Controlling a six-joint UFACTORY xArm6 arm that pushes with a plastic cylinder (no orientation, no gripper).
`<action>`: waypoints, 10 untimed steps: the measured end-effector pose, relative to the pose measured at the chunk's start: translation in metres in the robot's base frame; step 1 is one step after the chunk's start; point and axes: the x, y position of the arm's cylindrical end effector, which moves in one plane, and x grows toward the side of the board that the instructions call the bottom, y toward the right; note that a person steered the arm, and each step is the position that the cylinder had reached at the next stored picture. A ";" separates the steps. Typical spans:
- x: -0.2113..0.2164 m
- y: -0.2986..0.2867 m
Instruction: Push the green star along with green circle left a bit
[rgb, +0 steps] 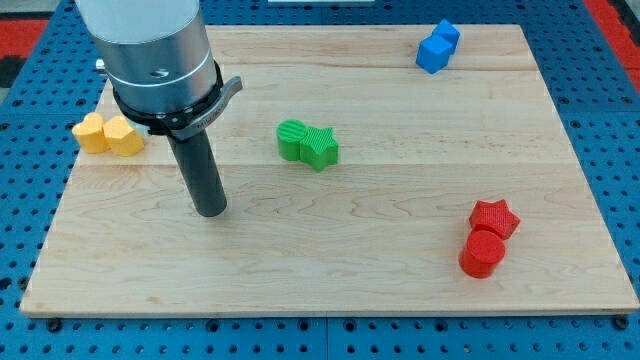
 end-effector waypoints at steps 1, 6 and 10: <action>0.000 0.002; -0.001 0.120; -0.021 0.156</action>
